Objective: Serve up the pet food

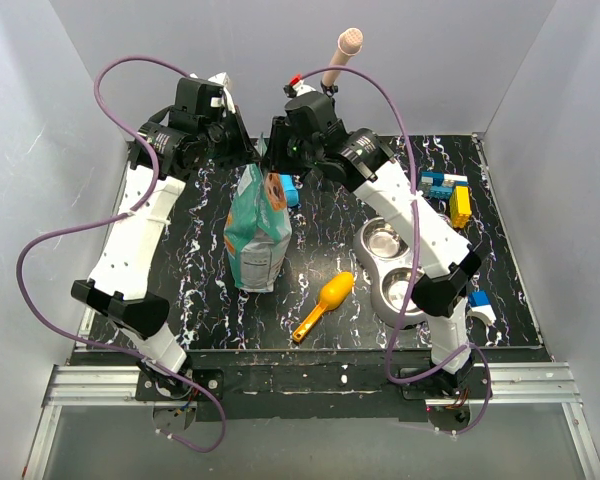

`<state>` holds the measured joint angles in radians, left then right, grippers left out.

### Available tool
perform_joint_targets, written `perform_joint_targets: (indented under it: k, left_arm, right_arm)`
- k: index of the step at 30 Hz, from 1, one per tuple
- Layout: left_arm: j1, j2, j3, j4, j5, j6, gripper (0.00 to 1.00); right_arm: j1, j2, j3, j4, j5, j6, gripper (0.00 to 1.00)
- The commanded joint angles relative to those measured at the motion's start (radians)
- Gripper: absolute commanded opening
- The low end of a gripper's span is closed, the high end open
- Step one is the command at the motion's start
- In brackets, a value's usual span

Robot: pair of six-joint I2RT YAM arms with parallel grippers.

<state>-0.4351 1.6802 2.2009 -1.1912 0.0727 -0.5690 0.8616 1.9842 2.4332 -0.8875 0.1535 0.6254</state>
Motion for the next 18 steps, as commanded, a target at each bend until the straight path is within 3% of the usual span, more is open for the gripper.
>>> perform_joint_targets:
  k: [1,3,5,8,11,16,18]
  left_arm:
    - [-0.005,-0.066,0.026,0.059,0.045,-0.019,0.0]
    - [-0.007,-0.068,0.031,0.055,0.041,-0.015,0.0]
    - [-0.007,-0.062,0.042,0.042,0.021,-0.003,0.0]
    - [-0.007,-0.053,0.042,-0.016,-0.02,0.035,0.0]
    - [-0.007,-0.045,0.01,-0.068,-0.033,0.052,0.0]
    - [-0.007,-0.059,-0.047,-0.051,-0.059,0.052,0.32]
    - [-0.007,-0.05,-0.047,-0.048,-0.051,0.057,0.39]
  right_arm:
    - [0.01,-0.016,-0.026,0.016,-0.035,0.019,0.33]
    - [0.01,-0.007,-0.025,0.001,-0.031,0.022,0.26]
    - [0.01,0.01,0.003,-0.048,-0.005,0.02,0.04]
    - [0.011,0.01,0.041,-0.105,0.058,0.005,0.01]
    - [0.023,-0.041,-0.028,-0.006,0.014,-0.01,0.01]
    - [0.056,-0.038,0.013,0.051,0.004,-0.047,0.01]
    - [0.06,-0.041,0.018,0.064,0.003,-0.05,0.01]
